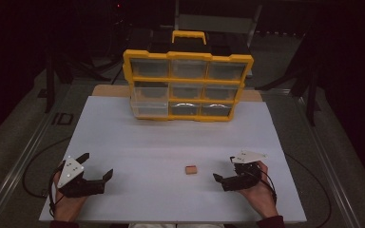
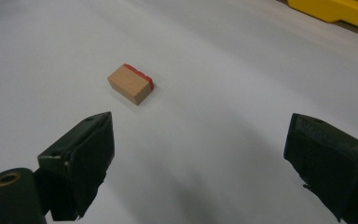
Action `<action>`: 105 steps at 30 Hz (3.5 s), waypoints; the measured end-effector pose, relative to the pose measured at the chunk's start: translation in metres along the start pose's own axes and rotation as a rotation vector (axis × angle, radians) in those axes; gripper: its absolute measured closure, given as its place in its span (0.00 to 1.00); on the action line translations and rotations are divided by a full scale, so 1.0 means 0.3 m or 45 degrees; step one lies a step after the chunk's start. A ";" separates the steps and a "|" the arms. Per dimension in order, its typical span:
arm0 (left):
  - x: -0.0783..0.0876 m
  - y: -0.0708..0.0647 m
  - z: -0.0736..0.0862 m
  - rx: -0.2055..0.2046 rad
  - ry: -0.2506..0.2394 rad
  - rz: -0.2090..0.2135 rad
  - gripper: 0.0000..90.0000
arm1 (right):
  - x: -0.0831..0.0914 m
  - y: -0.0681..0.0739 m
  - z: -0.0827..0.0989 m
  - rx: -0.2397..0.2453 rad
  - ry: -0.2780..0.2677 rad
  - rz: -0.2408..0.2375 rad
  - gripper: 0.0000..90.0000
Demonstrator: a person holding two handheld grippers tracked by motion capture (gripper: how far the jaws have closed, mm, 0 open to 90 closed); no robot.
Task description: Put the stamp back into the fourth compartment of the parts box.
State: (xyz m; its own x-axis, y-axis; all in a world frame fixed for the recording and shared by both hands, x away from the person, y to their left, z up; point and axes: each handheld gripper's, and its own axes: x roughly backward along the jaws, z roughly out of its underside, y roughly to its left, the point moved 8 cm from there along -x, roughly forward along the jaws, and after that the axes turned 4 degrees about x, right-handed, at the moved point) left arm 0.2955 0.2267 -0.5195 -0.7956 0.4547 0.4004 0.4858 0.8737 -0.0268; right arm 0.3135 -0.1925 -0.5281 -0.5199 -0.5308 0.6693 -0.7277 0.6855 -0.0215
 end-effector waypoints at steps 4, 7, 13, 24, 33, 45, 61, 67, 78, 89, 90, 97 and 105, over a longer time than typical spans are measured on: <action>-0.001 0.000 0.001 0.001 0.001 0.000 0.00 | -0.009 0.004 -0.011 0.014 0.013 -0.006 0.09; -0.003 0.000 0.003 0.000 0.002 -0.002 0.00 | -0.024 0.010 -0.024 0.020 0.029 -0.020 0.09; -0.008 -0.003 0.006 -0.007 0.003 0.000 0.00 | -0.050 0.024 -0.044 0.053 0.053 -0.036 0.09; -0.012 -0.004 0.009 -0.007 0.006 -0.005 0.00 | -0.096 0.054 -0.080 0.096 0.097 -0.076 0.09; -0.014 -0.005 0.009 -0.011 0.006 -0.004 0.00 | -0.150 0.093 -0.095 0.158 0.188 -0.108 0.09; -0.017 -0.008 0.011 -0.015 0.009 -0.004 0.00 | -0.238 0.115 -0.138 0.210 0.255 -0.151 0.09; -0.022 -0.011 0.014 -0.028 0.021 -0.004 0.00 | -0.318 0.138 -0.128 0.319 0.375 -0.212 0.54; -0.025 -0.014 0.017 -0.031 0.029 -0.004 0.00 | -0.335 0.123 -0.113 0.308 0.430 -0.203 0.73; -0.029 -0.018 0.019 -0.035 0.033 0.001 0.00 | -0.302 0.090 -0.156 0.239 0.446 -0.149 0.73; -0.031 -0.019 0.019 -0.039 0.035 0.002 0.00 | -0.258 0.046 -0.222 0.154 0.426 -0.165 0.73; -0.031 -0.019 0.019 -0.041 0.035 0.002 0.00 | -0.254 0.044 -0.229 0.144 0.426 -0.163 0.73; -0.029 -0.016 0.018 -0.040 0.031 -0.003 0.00 | -0.226 0.012 -0.285 0.165 0.432 -0.132 0.73; -0.027 -0.016 0.017 -0.041 0.029 -0.003 0.00 | -0.215 -0.013 -0.344 0.164 0.426 -0.138 0.73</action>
State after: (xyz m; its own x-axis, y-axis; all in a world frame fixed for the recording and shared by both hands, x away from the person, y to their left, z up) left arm 0.2978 0.2196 -0.5273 -0.7884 0.4484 0.4212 0.4959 0.8684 0.0038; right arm 0.3961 -0.1093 -0.4945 -0.2769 -0.3900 0.8782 -0.8320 0.5546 -0.0160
